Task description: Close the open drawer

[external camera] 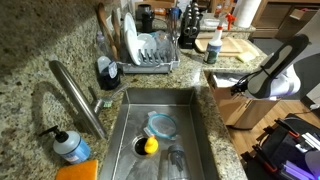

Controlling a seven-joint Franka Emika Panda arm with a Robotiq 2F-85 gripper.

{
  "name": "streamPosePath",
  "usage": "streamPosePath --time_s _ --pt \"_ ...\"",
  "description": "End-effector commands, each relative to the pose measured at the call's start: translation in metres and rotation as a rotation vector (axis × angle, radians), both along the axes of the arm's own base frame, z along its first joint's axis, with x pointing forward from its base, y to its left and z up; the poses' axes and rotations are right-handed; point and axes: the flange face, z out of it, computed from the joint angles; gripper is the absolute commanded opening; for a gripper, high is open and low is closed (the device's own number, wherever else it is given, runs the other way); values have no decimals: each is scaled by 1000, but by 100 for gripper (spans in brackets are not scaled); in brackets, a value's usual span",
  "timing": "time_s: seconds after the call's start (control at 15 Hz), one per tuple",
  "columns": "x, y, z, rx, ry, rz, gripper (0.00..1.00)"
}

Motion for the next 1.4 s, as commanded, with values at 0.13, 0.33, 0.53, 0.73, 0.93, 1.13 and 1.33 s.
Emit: streamPosePath --time_s 0.13,0.33,0.53,0.73,0.93,1.13,1.33 --pt "31 -57 12 -201 -105 -155 100" --pt "41 -55 -7 -127 -129 -285 100" --pt "50 -24 -15 52 -143 -317 100" --pt "49 -21 -22 28 -134 -307 100" --pt "47 -32 -16 -41 -152 -363 100" --pt "40 -52 -43 -141 -132 -460 100" --pt "52 -50 -63 -198 -155 -482 100"
